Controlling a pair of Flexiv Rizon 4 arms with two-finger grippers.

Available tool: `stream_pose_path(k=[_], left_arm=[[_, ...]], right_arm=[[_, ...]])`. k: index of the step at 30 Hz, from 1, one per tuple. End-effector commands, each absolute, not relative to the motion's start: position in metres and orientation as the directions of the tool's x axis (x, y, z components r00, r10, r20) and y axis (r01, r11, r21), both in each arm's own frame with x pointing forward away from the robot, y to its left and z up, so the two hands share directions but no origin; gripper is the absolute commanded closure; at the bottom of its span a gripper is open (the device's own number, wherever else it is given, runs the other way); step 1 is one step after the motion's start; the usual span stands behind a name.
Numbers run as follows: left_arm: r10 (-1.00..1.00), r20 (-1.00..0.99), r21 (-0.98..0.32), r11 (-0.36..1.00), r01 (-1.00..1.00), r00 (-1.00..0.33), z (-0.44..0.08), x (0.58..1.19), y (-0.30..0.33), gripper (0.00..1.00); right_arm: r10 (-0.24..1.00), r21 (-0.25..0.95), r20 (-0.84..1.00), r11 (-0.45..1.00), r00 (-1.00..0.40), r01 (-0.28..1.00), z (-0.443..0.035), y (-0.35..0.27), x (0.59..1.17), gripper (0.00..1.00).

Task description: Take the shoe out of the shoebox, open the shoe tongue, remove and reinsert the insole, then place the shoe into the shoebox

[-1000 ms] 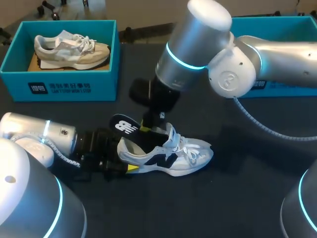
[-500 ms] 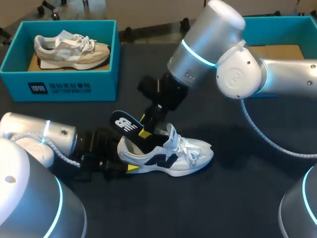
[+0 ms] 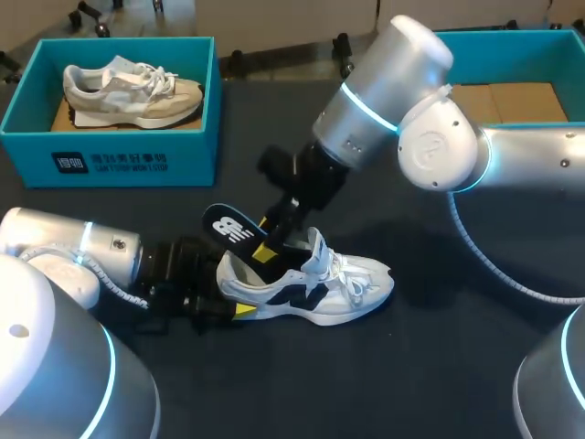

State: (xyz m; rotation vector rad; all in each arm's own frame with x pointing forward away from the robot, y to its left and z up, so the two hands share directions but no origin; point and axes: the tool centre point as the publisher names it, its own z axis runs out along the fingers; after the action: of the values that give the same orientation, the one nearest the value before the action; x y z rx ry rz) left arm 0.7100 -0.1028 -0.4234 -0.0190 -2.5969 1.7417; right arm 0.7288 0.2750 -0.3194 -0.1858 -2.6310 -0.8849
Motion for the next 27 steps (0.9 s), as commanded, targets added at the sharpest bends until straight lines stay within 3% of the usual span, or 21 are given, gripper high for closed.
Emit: stream_pose_path(k=[1, 16, 20, 26, 27], left_arm=[[0.019, 0.007, -0.923, 0.384, 0.001, -1.000, -0.4269, 0.7114, -0.1047, 1.00], [0.019, 0.007, -0.923, 0.384, 0.001, -1.000, -0.4269, 0.7114, -0.1047, 1.00], [0.019, 0.007, -0.923, 0.384, 0.001, -1.000, -0.4269, 0.7114, -0.1047, 1.00], [0.019, 0.007, -0.923, 0.384, 0.001, -1.000, -0.4269, 0.7114, -0.1047, 1.00], [0.019, 0.007, -0.923, 0.384, 0.001, -1.000, -0.4269, 0.7114, -0.1047, 1.00]], right_arm=[[0.015, 0.557, 0.375, 0.796, -0.927, 0.239, -0.3222, 0.2842, 0.7273, 0.42], [0.051, 0.593, 0.372, 0.756, -0.927, 0.279, -0.3163, 0.2894, 0.7305, 0.56], [0.054, 0.596, 0.372, 0.751, -0.927, 0.283, -0.3167, 0.2912, 0.7315, 0.65], [0.056, 0.604, 0.369, 0.744, -0.928, 0.286, -0.3178, 0.2926, 0.7314, 0.91], [0.055, 0.607, 0.367, 0.742, -0.928, 0.284, -0.3172, 0.2927, 0.7319, 1.00]])
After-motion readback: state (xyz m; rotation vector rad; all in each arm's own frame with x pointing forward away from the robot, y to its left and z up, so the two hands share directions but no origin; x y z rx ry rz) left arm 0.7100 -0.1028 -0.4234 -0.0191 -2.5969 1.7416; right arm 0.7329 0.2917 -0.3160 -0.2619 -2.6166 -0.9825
